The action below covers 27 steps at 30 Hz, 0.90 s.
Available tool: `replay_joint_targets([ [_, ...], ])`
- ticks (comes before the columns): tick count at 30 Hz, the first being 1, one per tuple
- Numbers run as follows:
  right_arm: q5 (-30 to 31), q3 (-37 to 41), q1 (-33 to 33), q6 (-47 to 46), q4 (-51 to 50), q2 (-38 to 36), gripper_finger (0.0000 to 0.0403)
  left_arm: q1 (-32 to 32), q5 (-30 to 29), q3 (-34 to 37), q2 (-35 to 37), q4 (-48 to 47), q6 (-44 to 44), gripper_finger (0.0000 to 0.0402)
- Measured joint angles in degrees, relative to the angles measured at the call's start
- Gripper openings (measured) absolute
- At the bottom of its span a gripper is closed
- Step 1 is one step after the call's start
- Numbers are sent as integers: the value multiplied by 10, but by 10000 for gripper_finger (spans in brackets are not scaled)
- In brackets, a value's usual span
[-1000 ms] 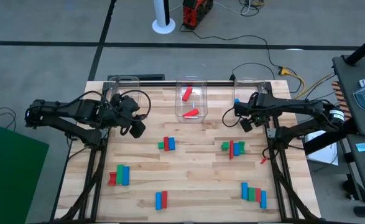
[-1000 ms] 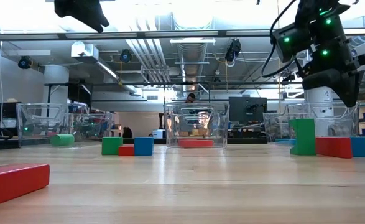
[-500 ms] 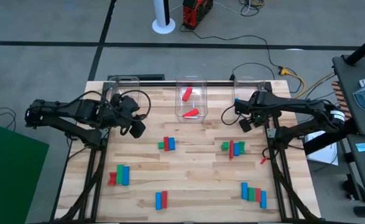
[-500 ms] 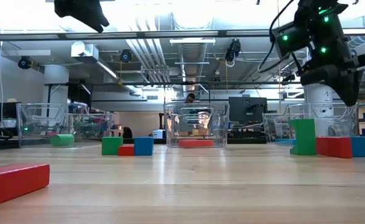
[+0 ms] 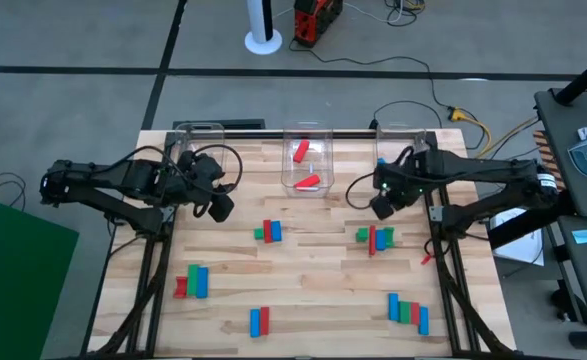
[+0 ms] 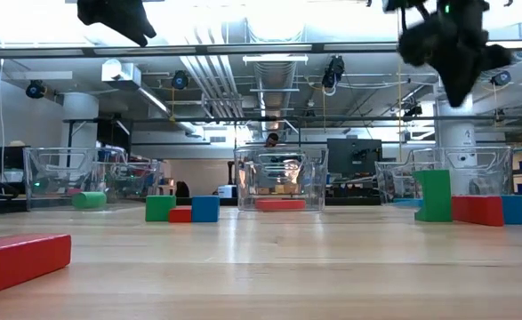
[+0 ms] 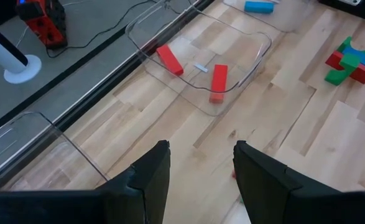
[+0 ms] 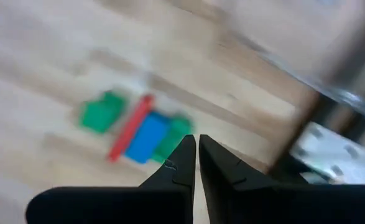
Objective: Sort blocks
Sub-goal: Put the green wooden block into the left transparent bin
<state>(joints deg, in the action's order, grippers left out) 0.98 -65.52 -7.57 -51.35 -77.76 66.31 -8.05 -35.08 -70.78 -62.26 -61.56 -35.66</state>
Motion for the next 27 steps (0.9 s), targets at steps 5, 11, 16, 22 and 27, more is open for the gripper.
replay_joint_targets([
  [5, 0, -14, 76, 123, 85, 0, 13, 0, 1, 0, 0, 0, 0, 155],
  [11, 0, -12, 138, 257, 121, 9, 13, 0, 1, 0, 0, 0, 0, 155],
  [16, 4, -11, 156, 355, 121, 28, 13, 0, 1, 0, 0, 0, 5, 155],
  [22, 4, -10, 155, 400, 126, 66, 21, 0, 1, 0, 0, 0, 6, 155],
  [27, 6, -10, 154, 408, 131, 108, 86, 0, 1, 0, 0, 0, 7, 155],
])
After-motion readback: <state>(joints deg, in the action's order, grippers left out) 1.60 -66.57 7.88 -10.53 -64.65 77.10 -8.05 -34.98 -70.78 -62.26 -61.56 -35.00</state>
